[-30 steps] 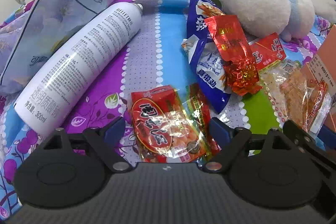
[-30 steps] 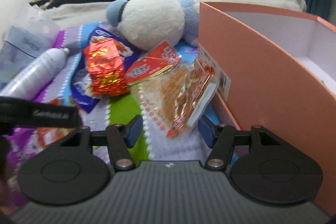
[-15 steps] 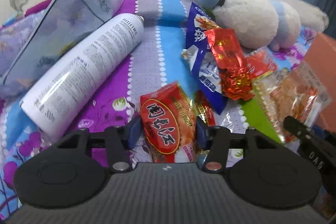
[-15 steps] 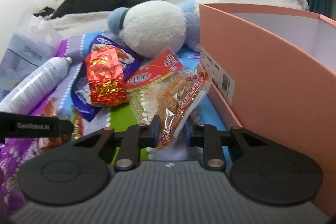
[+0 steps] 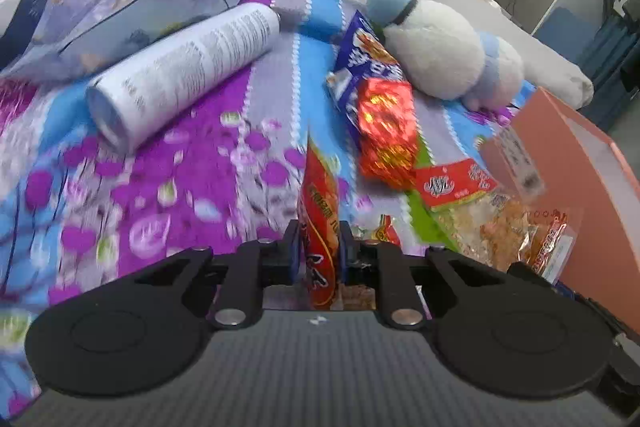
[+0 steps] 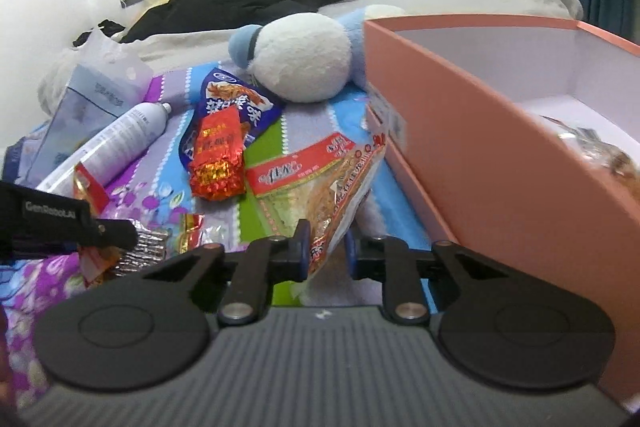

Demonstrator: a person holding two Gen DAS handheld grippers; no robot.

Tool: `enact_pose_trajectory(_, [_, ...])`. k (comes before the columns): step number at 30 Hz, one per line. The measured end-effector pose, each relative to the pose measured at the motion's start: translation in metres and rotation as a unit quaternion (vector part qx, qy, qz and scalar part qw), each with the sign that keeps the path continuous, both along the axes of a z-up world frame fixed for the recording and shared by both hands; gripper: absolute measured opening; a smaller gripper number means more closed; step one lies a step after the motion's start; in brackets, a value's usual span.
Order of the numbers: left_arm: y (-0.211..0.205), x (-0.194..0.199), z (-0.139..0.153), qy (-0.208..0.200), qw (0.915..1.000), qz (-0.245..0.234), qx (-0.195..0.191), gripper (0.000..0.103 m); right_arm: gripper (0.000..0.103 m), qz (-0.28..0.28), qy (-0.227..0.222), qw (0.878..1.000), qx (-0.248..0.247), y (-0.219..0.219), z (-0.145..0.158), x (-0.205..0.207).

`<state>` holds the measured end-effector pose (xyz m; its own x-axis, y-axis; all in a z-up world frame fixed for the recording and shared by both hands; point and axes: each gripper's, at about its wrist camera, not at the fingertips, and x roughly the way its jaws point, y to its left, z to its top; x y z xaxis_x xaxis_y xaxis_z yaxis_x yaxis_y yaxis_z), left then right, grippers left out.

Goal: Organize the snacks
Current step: 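Grasp a red snack packet with the left gripper while the right grasps a clear red-labelled strip packet, then carry both held packets up and over the pink box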

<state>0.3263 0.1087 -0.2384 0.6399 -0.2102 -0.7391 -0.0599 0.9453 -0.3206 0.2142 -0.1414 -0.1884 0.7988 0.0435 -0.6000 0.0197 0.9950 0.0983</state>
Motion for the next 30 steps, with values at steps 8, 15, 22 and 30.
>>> enact_pose_trajectory(8, [-0.008,-0.066,0.008,0.025,0.9991,0.009,-0.032,0.018,0.019,0.025,0.022,0.999,-0.005,-0.012,0.021,-0.058])
enact_pose_trajectory(15, [-0.008,-0.129,0.0,0.049,0.9956,0.029,-0.074,0.017,0.018,0.055,0.03,0.998,0.006,-0.015,0.031,-0.108])
enact_pose_trajectory(22, [0.0,-0.169,-0.008,0.047,0.992,0.068,-0.096,0.017,0.021,0.094,0.091,0.991,0.019,-0.02,0.023,-0.132])
enact_pose_trajectory(30, [0.002,-0.195,0.0,0.031,0.9912,0.082,-0.099,0.016,0.081,0.144,0.109,0.983,-0.031,-0.014,0.029,-0.157])
